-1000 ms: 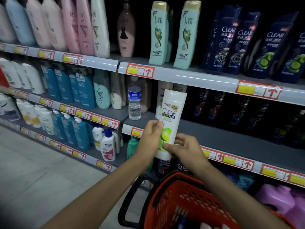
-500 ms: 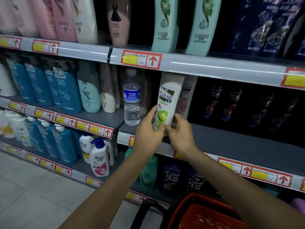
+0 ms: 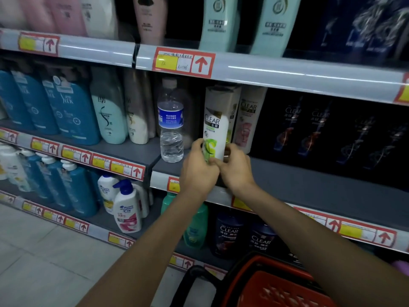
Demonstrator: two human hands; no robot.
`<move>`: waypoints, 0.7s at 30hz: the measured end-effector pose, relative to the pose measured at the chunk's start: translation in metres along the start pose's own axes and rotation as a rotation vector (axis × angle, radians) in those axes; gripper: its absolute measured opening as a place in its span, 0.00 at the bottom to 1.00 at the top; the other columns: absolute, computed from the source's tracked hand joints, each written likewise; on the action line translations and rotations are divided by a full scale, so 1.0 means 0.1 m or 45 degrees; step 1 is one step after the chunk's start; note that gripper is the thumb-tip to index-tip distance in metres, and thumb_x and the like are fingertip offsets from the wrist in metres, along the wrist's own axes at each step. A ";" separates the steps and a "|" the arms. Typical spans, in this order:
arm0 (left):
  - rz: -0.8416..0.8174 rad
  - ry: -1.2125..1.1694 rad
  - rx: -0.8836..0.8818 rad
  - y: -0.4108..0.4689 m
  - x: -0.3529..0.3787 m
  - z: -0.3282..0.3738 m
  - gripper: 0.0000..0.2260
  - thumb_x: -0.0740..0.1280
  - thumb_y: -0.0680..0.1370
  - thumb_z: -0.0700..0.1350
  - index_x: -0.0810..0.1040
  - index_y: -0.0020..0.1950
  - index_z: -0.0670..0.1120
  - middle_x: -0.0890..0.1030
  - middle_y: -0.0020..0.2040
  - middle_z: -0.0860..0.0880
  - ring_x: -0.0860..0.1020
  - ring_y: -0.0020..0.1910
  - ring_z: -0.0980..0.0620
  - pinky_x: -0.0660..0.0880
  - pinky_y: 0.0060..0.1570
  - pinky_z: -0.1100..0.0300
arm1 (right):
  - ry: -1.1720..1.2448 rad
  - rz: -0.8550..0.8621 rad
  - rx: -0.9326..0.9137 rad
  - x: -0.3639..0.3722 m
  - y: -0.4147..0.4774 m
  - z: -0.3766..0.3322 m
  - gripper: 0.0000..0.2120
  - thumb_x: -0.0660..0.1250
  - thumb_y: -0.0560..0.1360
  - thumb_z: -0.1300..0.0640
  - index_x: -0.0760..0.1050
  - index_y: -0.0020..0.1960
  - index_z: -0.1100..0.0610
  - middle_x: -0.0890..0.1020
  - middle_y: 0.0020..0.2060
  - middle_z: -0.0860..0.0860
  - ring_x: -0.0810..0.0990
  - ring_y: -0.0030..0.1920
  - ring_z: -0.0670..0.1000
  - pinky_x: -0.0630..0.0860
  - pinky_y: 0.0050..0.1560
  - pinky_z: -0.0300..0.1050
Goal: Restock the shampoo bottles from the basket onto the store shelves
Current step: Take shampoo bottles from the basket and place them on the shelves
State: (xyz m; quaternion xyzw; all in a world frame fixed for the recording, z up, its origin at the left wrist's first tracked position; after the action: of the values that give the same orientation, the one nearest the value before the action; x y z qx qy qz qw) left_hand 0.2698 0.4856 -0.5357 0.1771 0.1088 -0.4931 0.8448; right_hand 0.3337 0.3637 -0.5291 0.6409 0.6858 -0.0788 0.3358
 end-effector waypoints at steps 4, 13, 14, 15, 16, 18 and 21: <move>-0.091 0.150 -0.020 -0.08 -0.11 0.13 0.31 0.74 0.71 0.43 0.70 0.73 0.54 0.82 0.62 0.50 0.81 0.60 0.45 0.79 0.59 0.45 | -0.120 -0.108 0.100 -0.17 -0.09 0.00 0.24 0.81 0.69 0.53 0.78 0.61 0.58 0.84 0.52 0.52 0.83 0.53 0.52 0.81 0.53 0.48; -0.337 0.717 -0.001 -0.73 -0.32 0.47 0.41 0.74 0.67 0.59 0.66 0.78 0.55 0.77 0.70 0.49 0.79 0.63 0.44 0.78 0.60 0.46 | -0.449 -0.368 0.007 -1.08 -0.72 -0.21 0.34 0.75 0.75 0.52 0.66 0.77 0.55 0.73 0.71 0.56 0.73 0.70 0.56 0.73 0.66 0.48; -0.358 0.781 0.015 -0.83 -0.34 0.57 0.39 0.73 0.67 0.62 0.68 0.77 0.55 0.77 0.70 0.48 0.79 0.63 0.45 0.78 0.60 0.47 | -0.473 -0.398 -0.002 -1.18 -0.80 -0.23 0.37 0.76 0.74 0.50 0.64 0.78 0.53 0.72 0.71 0.56 0.73 0.70 0.56 0.73 0.66 0.48; -0.367 0.830 0.039 -0.89 -0.35 0.64 0.38 0.71 0.68 0.64 0.70 0.76 0.55 0.78 0.70 0.48 0.79 0.63 0.45 0.78 0.61 0.47 | -0.496 -0.429 -0.004 -1.27 -0.87 -0.24 0.39 0.77 0.73 0.48 0.63 0.78 0.52 0.70 0.72 0.55 0.72 0.70 0.56 0.73 0.66 0.48; -0.371 0.872 0.067 -0.98 -0.36 0.75 0.37 0.69 0.68 0.66 0.72 0.75 0.55 0.77 0.70 0.49 0.78 0.65 0.45 0.78 0.62 0.47 | -0.516 -0.464 -0.003 -1.37 -0.95 -0.25 0.42 0.77 0.72 0.46 0.61 0.79 0.52 0.69 0.72 0.55 0.71 0.70 0.57 0.73 0.66 0.48; -0.377 0.942 0.129 -1.15 -0.35 0.96 0.37 0.65 0.68 0.69 0.72 0.75 0.56 0.76 0.72 0.50 0.76 0.68 0.46 0.77 0.63 0.47 | -0.551 -0.518 -0.008 -1.58 -1.10 -0.27 0.47 0.78 0.69 0.42 0.58 0.80 0.50 0.67 0.72 0.55 0.70 0.71 0.57 0.71 0.69 0.49; -0.400 1.019 0.227 -1.41 -0.25 1.21 0.35 0.66 0.73 0.69 0.70 0.76 0.55 0.72 0.75 0.49 0.73 0.72 0.46 0.75 0.66 0.47 | -0.647 -0.542 -0.045 -1.92 -1.32 -0.23 0.53 0.79 0.66 0.37 0.56 0.81 0.51 0.67 0.72 0.57 0.67 0.74 0.58 0.68 0.73 0.52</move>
State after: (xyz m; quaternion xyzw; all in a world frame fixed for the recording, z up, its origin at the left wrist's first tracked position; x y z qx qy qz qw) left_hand 0.1357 0.3929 -0.4426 0.4078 0.4099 -0.5156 0.6323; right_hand 0.1932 0.1961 -0.4462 0.4372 0.7000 -0.2925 0.4831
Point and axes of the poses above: each hand's wrist, its own y-axis towards the middle knuckle, its own x-axis out of the palm, z = x × y, the point moved 8 cm from there along y, towards the middle knuckle
